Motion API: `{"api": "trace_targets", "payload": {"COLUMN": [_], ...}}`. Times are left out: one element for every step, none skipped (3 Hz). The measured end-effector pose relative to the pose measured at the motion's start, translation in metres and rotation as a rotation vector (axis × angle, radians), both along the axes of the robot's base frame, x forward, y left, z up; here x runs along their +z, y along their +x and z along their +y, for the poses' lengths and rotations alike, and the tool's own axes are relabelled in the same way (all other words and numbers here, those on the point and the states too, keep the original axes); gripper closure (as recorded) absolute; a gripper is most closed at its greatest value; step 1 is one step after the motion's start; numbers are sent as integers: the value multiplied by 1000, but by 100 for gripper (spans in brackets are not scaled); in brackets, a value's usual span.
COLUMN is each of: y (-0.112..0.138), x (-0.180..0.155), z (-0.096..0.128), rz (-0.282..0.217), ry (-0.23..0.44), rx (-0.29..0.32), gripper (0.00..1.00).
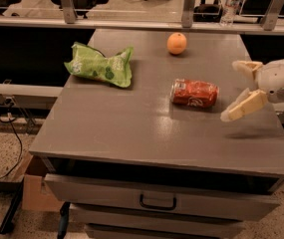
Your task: Move coke can near orange
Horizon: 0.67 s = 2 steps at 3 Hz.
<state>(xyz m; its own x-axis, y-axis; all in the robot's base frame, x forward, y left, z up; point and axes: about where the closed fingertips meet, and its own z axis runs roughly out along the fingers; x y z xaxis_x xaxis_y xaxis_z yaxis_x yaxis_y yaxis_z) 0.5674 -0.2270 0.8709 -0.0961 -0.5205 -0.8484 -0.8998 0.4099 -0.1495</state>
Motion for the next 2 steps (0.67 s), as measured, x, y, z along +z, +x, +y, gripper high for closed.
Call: {"api": "trace_targets", "payload": {"y": [1, 5], "x": [-7, -13], "z": [16, 29], "rz": [16, 26], "ry": [15, 25], "rx": [24, 48], "gripper": [0, 18]}}
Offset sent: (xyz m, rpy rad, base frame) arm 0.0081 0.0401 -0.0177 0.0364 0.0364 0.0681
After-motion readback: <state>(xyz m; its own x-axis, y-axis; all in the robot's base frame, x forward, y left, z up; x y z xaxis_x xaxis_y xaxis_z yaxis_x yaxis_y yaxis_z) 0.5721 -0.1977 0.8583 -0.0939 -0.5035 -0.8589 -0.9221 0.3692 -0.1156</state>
